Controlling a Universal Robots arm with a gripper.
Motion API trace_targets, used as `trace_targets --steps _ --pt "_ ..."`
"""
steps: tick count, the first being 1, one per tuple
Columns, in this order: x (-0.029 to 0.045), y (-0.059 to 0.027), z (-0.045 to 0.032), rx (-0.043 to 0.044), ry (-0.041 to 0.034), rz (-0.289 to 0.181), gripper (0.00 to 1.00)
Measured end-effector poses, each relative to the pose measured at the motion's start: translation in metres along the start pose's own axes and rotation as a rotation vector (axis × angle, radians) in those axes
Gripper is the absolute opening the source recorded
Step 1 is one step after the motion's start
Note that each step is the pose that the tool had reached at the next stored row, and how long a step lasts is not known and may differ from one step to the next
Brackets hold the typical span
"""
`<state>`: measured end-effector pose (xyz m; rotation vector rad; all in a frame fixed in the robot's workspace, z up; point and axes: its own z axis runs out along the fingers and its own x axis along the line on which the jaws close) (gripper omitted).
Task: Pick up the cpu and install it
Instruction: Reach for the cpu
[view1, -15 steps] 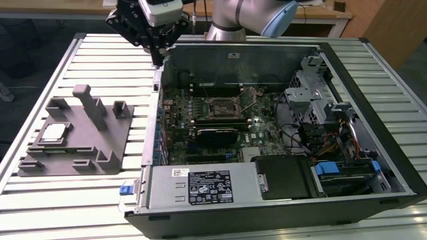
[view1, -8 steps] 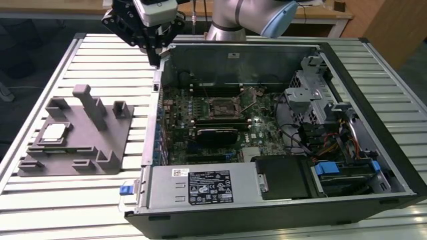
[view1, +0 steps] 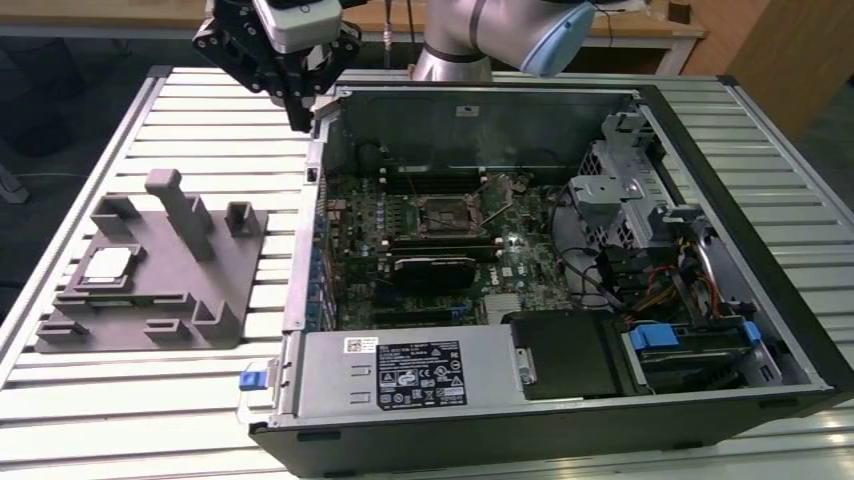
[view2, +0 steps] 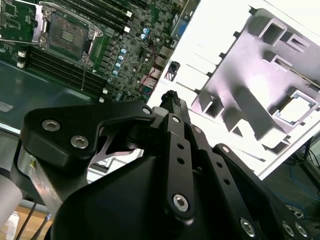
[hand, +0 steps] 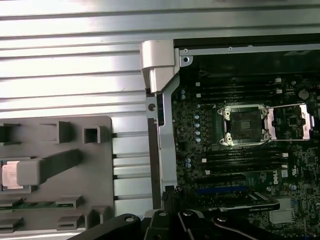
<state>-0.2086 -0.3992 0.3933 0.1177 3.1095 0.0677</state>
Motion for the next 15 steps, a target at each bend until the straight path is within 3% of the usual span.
trace_targets --steps 15 --pt "0.0154 -0.0012 -0.0005 0.0000 -0.0002 0.000 0.11"
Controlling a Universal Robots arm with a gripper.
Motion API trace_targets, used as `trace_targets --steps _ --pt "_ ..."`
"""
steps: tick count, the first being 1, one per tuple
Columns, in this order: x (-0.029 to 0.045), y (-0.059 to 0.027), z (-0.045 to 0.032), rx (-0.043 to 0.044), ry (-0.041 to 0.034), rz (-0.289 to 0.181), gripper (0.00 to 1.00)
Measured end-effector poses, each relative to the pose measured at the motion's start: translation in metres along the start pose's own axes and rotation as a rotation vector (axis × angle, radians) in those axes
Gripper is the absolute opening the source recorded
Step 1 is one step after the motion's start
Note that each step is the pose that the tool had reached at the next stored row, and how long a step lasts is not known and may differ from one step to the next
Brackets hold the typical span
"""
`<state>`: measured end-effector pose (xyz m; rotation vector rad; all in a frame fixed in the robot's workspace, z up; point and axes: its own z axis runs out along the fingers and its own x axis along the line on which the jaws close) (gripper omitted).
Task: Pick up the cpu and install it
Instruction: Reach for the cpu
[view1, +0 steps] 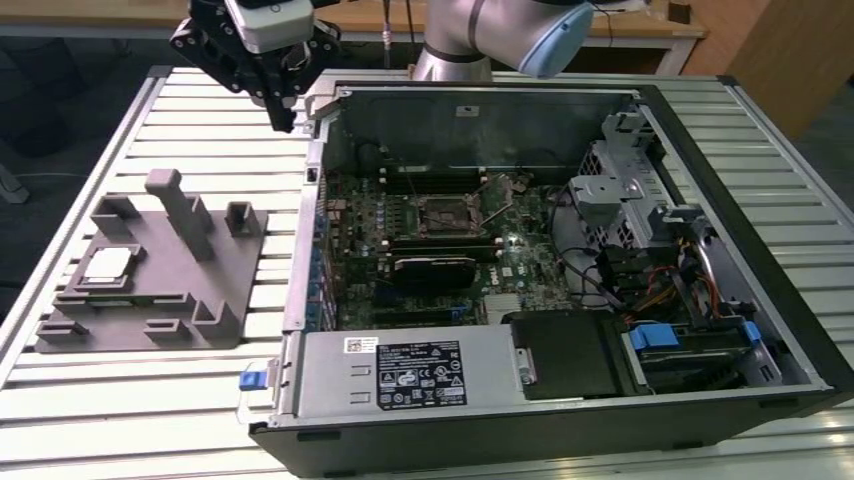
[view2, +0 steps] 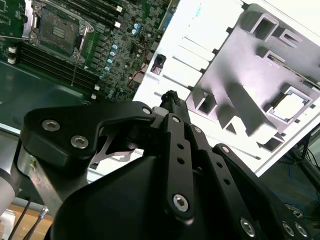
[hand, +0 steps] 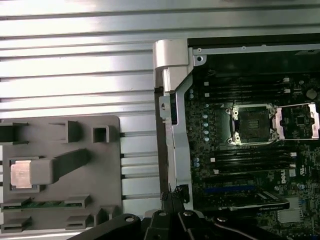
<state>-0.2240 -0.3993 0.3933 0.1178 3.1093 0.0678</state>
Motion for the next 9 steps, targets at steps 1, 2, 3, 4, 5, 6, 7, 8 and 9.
trace_targets --steps 1,2,3,4,5,6,7,8,9 --pt "0.0013 -0.0001 0.0000 0.0000 -0.0001 0.000 0.11" --pt "0.0027 -0.0002 -0.0001 0.0000 -0.0001 0.000 0.11" --pt "0.0046 -0.0003 -0.0002 0.0000 -0.0002 0.000 0.11" --pt "0.0062 -0.0005 -0.0002 0.0000 -0.0003 0.000 0.11" --pt "0.0078 -0.0006 -0.0003 0.0000 -0.0004 0.000 0.11" --pt "0.0094 -0.0007 -0.0003 0.0000 -0.0005 0.000 0.11" --pt "0.0110 -0.0009 -0.0004 0.0000 -0.0006 0.000 0.11" --pt "0.0126 -0.0010 -0.0004 0.0000 -0.0007 0.000 0.11" --pt "0.0142 -0.0011 -0.0005 -0.0001 -0.0008 0.000 0.11"
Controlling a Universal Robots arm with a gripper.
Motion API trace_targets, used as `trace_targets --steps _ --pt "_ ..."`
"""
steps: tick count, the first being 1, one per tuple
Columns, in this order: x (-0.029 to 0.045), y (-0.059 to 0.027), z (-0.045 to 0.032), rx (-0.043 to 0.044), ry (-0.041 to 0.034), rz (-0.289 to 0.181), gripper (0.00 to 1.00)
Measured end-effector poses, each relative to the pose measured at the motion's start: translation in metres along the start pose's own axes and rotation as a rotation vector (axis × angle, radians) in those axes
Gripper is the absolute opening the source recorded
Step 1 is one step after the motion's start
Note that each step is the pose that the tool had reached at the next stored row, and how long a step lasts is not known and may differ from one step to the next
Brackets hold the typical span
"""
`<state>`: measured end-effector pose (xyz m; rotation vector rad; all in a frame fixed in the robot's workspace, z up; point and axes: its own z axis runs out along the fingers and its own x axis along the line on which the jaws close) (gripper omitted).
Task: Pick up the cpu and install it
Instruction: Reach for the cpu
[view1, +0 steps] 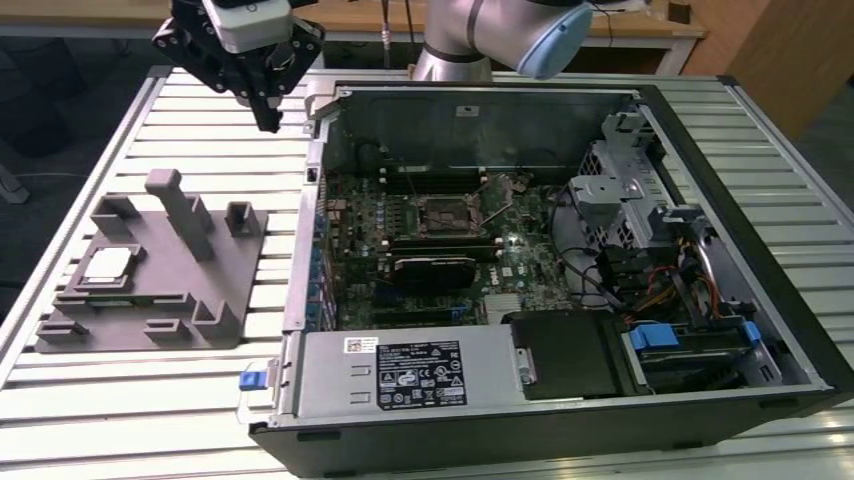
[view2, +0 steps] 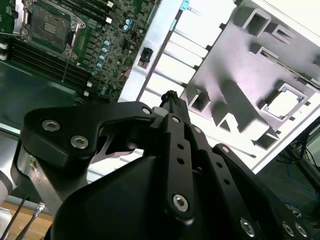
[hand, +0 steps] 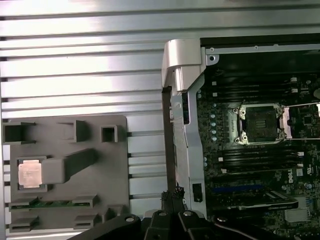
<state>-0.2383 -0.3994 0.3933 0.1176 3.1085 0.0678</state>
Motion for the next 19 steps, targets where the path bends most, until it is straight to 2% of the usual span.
trace_targets --steps 19 --pt "0.0350 -0.0028 -0.0011 -0.0002 -0.0029 0.000 0.11"
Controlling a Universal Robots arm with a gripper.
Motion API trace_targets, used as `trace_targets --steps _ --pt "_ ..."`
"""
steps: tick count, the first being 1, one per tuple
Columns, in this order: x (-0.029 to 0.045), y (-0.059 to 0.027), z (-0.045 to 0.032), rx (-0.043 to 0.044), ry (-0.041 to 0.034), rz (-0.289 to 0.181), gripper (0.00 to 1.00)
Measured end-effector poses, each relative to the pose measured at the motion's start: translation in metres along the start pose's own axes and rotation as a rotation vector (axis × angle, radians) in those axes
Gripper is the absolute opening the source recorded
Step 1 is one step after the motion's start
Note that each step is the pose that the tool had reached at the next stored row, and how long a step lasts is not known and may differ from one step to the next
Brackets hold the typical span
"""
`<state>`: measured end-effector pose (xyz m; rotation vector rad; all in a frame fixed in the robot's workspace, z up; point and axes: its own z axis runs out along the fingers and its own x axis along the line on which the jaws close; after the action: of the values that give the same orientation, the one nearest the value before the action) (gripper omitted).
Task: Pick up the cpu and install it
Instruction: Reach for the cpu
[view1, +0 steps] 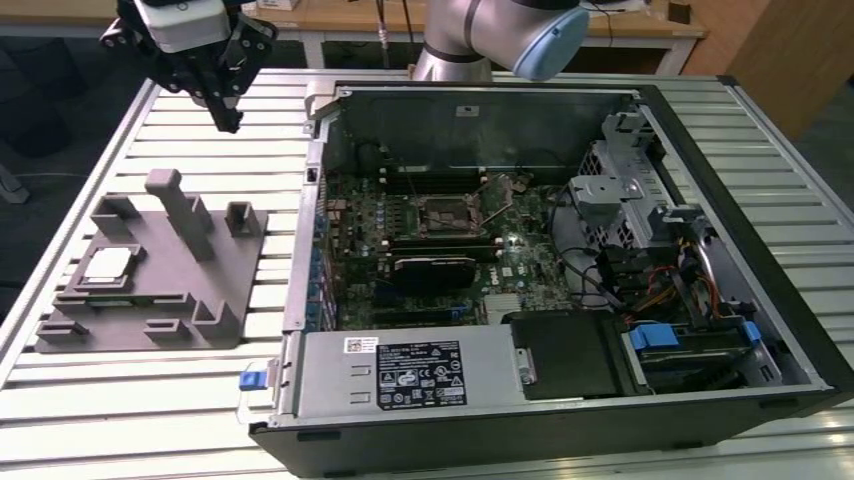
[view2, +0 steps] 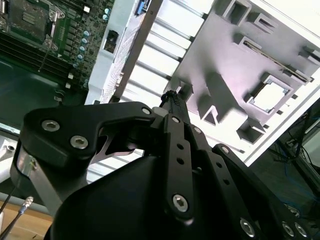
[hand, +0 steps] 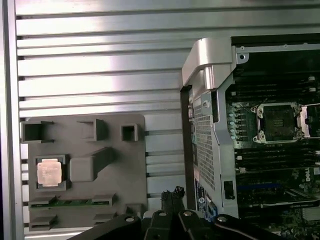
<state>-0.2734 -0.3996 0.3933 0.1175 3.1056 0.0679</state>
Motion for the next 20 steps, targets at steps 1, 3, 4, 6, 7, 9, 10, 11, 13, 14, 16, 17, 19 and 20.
trace_targets --steps 1,3,4,6,7,9,10,11,13,14,16,17,19,20 --pt "0.0017 -0.0002 -0.0001 0.0000 -0.0001 0.000 0.11" --pt "0.0049 -0.0005 -0.0002 -0.0001 -0.0002 0.000 0.11" --pt "0.0063 -0.0006 -0.0002 -0.0001 -0.0003 0.000 0.11" --pt "0.0096 -0.0010 -0.0003 -0.0003 -0.0004 0.000 0.11" --pt "0.0117 -0.0012 -0.0004 -0.0003 -0.0004 0.000 0.11" --pt "0.0165 -0.0017 -0.0006 -0.0006 -0.0009 0.000 0.11" --pt "0.0190 -0.0019 -0.0006 -0.0007 -0.0011 0.000 0.11" --pt "0.0213 -0.0022 -0.0007 -0.0008 -0.0013 0.000 0.11" --pt "0.0255 -0.0026 -0.0009 -0.0008 -0.0015 0.000 0.11" --pt "0.0271 -0.0028 -0.0010 -0.0008 -0.0015 0.000 0.11" --pt "0.0303 -0.0032 -0.0011 -0.0009 -0.0017 0.000 0.11" --pt "0.0319 -0.0034 -0.0011 -0.0009 -0.0016 0.000 0.11" --pt "0.0360 -0.0038 -0.0013 -0.0010 -0.0019 0.000 0.11" --pt "0.0380 -0.0040 -0.0013 -0.0010 -0.0020 0.000 0.11"
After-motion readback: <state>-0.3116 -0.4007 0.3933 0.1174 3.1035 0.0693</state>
